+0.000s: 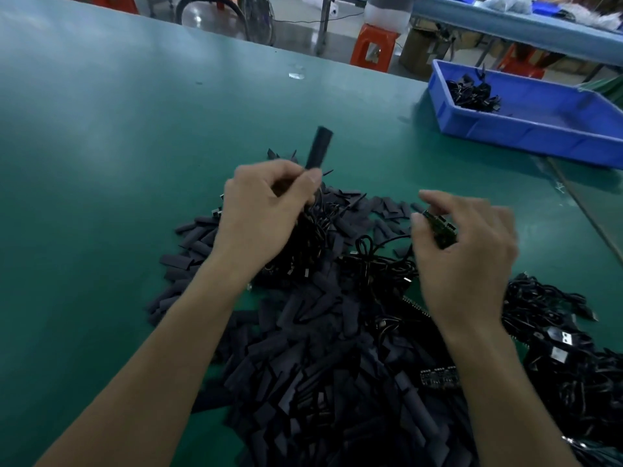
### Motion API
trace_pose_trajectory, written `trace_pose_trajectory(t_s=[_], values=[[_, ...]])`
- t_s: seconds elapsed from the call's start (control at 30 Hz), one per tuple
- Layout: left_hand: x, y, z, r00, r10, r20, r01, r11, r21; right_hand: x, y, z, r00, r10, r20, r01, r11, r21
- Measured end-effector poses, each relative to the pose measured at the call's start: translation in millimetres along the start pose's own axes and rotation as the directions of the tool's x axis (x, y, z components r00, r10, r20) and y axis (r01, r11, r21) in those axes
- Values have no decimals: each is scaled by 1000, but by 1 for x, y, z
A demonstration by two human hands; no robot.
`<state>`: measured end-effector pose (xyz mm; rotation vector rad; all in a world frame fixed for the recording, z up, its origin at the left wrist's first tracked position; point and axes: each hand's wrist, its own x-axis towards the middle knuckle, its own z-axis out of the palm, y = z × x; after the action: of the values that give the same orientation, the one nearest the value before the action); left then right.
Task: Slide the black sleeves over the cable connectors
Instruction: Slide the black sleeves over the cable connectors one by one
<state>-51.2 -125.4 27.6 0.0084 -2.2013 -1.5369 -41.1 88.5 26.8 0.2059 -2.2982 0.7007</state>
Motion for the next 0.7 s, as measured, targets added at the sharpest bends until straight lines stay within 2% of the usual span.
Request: trace_pose_trajectory(t_s=[0.03, 0.1, 0.2, 0.33, 0.5, 0.57, 0.63, 0.7], values=[[7, 1, -1, 999, -14, -42, 15, 1000, 12, 5, 7, -5, 999, 32, 10, -31, 995, -97], [22, 2, 0, 996, -23, -86, 32, 994, 107, 13, 20, -12, 983, 129, 130, -105, 978, -181], [46, -3, 6, 995, -62, -83, 83, 961, 265, 18, 36, -14, 928, 196, 316, -208, 978, 4], [66, -17, 18, 986, -142, -86, 165, 906, 389, 15, 41, -6, 889, 195, 413, -291, 939, 183], [72, -23, 18, 959, -269, -91, 277, 813, 513, 14, 44, 2, 837, 217, 503, -426, 835, 349], [71, -20, 14, 975, -195, -110, 223, 816, 533, 14, 46, 2, 827, 238, 510, -462, 804, 373], [66, -10, 14, 990, -25, -140, 93, 856, 509, 15, 50, 2, 824, 241, 513, -480, 778, 405], [55, 5, 20, 973, 169, -154, -75, 873, 482, 16, 53, 3, 826, 233, 513, -486, 754, 441]])
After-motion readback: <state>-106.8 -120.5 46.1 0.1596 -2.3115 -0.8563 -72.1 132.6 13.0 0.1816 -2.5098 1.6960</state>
